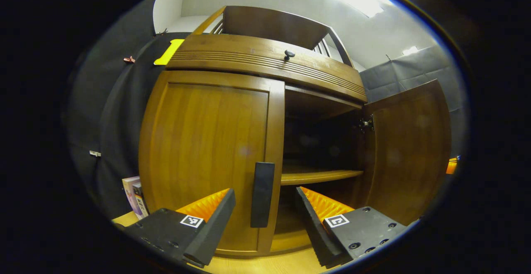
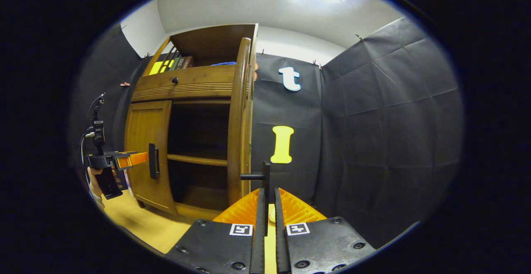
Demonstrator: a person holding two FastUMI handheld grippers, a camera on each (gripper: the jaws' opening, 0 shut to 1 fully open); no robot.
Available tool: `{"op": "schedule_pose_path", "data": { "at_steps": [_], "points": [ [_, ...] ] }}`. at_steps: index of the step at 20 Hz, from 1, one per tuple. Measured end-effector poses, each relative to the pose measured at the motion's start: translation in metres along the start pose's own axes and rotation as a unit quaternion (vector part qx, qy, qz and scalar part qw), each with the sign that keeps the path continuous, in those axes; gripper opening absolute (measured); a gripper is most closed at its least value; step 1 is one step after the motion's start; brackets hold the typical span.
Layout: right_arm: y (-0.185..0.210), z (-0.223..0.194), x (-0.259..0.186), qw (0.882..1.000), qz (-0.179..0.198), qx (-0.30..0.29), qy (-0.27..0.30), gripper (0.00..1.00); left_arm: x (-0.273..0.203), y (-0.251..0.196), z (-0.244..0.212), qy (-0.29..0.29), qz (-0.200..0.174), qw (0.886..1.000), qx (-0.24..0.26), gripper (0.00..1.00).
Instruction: Open the right door of the double-door shoe cabinet with the right hand, and open the left door with the left hand.
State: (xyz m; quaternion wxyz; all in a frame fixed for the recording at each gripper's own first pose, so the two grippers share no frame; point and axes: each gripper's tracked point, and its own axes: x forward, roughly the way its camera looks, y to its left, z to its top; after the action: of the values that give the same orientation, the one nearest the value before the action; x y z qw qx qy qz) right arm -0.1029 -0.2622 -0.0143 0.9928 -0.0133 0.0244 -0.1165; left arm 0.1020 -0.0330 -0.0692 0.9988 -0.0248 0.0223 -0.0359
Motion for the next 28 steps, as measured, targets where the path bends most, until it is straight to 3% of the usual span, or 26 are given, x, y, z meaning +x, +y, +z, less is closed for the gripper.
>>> {"op": "schedule_pose_path", "data": {
  "at_steps": [4, 10, 12, 13, 14, 15, 19, 28],
  "points": [
    [-0.001, -0.005, 0.001, 1.000, 0.011, 0.026, 0.010, 0.16, 0.020, 0.004, -0.013, 0.004, 0.008, 1.000, -0.004, 0.90],
    [-0.003, 0.022, -0.020, 0.999, 0.009, 0.011, -0.035, 0.16, 0.053, 0.018, -0.025, 0.011, 0.025, 1.000, -0.010, 0.88],
    [-0.009, 0.027, -0.024, 0.999, 0.001, 0.005, -0.046, 0.16, 0.056, 0.021, -0.025, 0.010, 0.037, 0.999, -0.014, 0.69],
    [-0.010, 0.029, -0.025, 0.999, -0.001, 0.005, -0.049, 0.16, 0.062, 0.016, -0.024, 0.009, 0.024, 1.000, -0.014, 0.60],
    [-0.011, 0.028, -0.025, 0.999, -0.001, 0.008, -0.048, 0.16, 0.058, 0.012, -0.024, 0.009, 0.020, 1.000, -0.017, 0.59],
    [-0.011, 0.027, -0.026, 0.999, -0.001, 0.011, -0.046, 0.16, 0.059, 0.011, -0.023, 0.010, 0.021, 1.000, -0.014, 0.39],
    [-0.013, 0.025, -0.030, 0.999, -0.006, 0.016, -0.037, 0.16, 0.055, 0.012, -0.024, 0.018, 0.022, 1.000, -0.004, 0.33],
    [0.017, 0.029, -0.043, 0.999, 0.017, 0.000, -0.033, 0.16, -0.007, 0.009, -0.016, 0.029, -0.037, 0.998, -0.033, 0.31]
  ]
}}
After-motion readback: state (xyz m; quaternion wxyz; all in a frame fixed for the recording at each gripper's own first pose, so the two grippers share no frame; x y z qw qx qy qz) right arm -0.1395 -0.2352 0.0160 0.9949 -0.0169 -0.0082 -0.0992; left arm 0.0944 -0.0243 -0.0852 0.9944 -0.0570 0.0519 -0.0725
